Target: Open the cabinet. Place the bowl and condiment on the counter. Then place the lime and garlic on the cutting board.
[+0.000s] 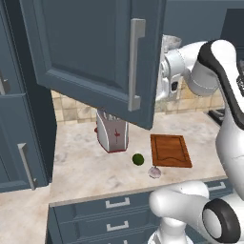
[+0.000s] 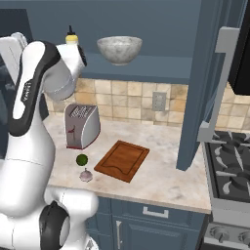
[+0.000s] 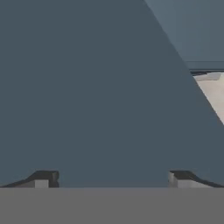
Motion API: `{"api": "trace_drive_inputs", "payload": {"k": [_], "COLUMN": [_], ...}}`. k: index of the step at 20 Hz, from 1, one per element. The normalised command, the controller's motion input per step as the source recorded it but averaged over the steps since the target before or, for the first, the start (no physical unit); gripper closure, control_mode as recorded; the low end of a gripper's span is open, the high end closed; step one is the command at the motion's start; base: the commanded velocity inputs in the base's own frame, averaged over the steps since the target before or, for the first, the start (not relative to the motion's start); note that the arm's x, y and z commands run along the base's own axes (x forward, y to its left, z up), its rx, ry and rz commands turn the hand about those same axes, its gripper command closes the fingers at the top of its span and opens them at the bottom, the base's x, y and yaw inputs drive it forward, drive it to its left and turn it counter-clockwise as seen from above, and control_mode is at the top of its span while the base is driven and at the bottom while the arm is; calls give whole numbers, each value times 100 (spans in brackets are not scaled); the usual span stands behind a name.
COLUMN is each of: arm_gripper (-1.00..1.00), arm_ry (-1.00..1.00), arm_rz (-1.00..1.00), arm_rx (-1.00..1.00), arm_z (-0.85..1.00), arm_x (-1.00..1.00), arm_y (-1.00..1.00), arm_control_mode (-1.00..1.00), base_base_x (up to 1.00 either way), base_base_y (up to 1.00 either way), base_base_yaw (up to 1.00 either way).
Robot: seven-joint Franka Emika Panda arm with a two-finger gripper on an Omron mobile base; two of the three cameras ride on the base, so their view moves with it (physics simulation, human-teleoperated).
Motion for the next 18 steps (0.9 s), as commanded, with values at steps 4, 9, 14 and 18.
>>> {"api": "trace_drive_inputs", "payload": {"k": [4, 9, 14, 18], "arm_gripper": [-100, -100, -100, -100], "arm_ry": [6, -8, -11, -17], "arm_rz": [31, 6, -4, -2], "arm_rx": [-9, -35, -24, 0], "arm_z": [-54, -32, 0, -3], "arm_x": [-58, -9, 1, -39], "arm_y": [100, 100, 52, -79], "arm_control_mode": [-100, -100, -100, -100], "base_base_x": [0, 0, 0, 0], "base_base_y": [0, 0, 0, 0], "base_base_yaw": [0, 0, 0, 0]}}
